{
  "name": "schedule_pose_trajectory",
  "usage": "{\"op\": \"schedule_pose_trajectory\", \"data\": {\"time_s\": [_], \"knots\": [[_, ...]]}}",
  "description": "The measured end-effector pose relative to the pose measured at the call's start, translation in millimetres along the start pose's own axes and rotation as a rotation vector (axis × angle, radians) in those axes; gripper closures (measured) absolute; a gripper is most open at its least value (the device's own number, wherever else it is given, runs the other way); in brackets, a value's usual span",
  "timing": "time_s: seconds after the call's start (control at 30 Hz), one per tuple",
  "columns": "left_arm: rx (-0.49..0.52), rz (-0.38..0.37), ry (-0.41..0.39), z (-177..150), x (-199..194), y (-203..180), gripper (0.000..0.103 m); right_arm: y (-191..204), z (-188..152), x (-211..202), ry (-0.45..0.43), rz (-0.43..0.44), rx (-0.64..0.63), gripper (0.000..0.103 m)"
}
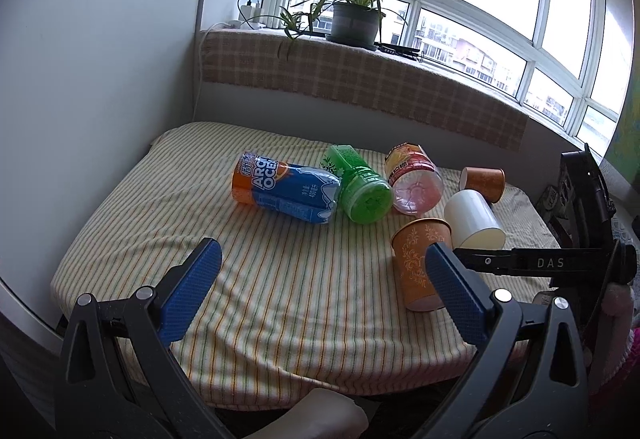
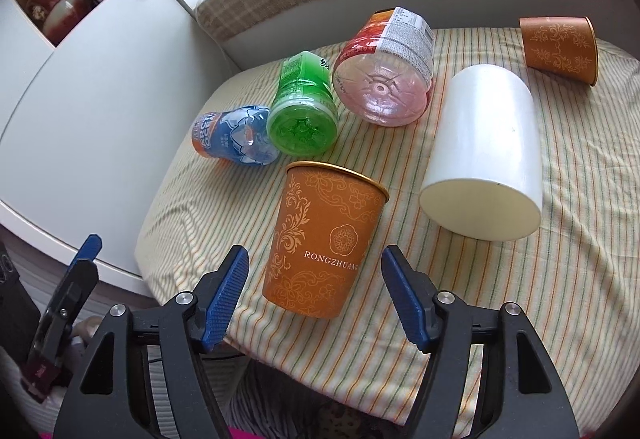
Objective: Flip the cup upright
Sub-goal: 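Lower the upright cup onto the bed and open the right tool, then move the left tool to the upright orange cup and close on it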
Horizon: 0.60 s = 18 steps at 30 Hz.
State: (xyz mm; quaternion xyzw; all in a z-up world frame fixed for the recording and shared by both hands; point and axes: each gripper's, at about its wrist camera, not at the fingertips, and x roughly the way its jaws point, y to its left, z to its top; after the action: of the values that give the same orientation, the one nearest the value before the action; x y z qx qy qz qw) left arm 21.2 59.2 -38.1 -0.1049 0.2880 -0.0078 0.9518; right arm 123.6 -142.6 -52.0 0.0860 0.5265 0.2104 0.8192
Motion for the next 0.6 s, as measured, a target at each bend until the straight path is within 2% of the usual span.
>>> {"op": "schedule_pose_trajectory", "data": {"time_s": [0.27, 0.43, 0.6], "knots": [[-0.051, -0.182, 0.145, 13, 38, -8, 0.000, -10, -33, -61, -0.191, -0.126, -0.022, 0.035], [-0.085, -0.309, 0.264, 16, 67, -20, 0.000, -18, -54, -92, -0.296, -0.265, -0.019, 0.035], [-0.101, -0.377, 0.362, 20, 95, -31, 0.007, -26, -71, -114, -0.361, -0.348, 0.018, 0.035]]}}
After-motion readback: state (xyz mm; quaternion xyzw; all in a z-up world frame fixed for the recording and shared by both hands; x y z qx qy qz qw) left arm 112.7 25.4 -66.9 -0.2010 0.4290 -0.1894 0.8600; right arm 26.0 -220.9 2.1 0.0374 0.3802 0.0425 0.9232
